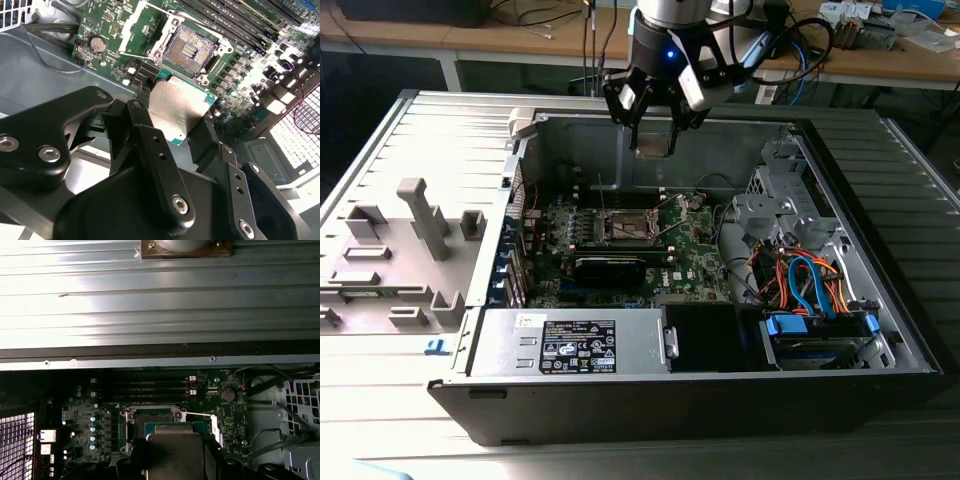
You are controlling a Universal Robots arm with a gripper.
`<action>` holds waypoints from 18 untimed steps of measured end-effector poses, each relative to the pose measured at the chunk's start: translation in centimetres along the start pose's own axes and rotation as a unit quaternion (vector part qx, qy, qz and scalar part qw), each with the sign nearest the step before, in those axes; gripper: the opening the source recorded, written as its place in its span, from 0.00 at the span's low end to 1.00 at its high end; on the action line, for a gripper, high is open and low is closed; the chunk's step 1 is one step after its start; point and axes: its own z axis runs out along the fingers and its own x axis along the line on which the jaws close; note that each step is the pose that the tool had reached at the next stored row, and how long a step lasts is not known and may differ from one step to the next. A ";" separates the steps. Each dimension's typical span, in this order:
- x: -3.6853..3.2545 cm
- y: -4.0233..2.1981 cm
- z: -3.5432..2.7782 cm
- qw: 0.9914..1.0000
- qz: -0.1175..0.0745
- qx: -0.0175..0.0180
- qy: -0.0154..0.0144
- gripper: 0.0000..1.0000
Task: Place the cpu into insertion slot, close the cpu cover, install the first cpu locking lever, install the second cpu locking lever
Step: 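Place the cpu into insertion slot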
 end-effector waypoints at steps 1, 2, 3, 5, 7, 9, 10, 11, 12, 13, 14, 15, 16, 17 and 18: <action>0.00 -0.02 0.01 1.000 0.000 0.000 0.000 0.55; 0.00 -0.04 0.02 1.000 0.000 0.000 0.000 0.55; 0.00 -0.06 0.03 1.000 0.000 0.000 0.000 0.55; 0.00 -0.09 0.05 1.000 0.000 0.000 0.000 0.55; 0.00 -0.14 0.07 1.000 0.000 0.000 0.000 0.55; -0.01 -0.21 0.10 1.000 0.000 0.000 0.000 0.55; -0.01 -0.22 0.11 1.000 0.000 0.000 0.000 0.55; -0.01 -0.23 0.11 1.000 0.000 0.000 0.000 0.55; -0.01 -0.26 0.12 1.000 0.000 0.000 0.000 0.55; -0.01 -0.28 0.13 1.000 0.000 0.000 0.000 0.55; -0.01 -0.29 0.14 1.000 0.000 0.000 0.000 0.55; -0.01 -0.31 0.15 1.000 0.000 0.000 0.000 0.55; -0.01 -0.33 0.17 1.000 0.000 0.000 0.000 0.55; -0.01 -0.34 0.19 1.000 0.000 0.000 0.000 0.55; -0.01 -0.36 0.20 1.000 0.000 0.000 0.000 0.55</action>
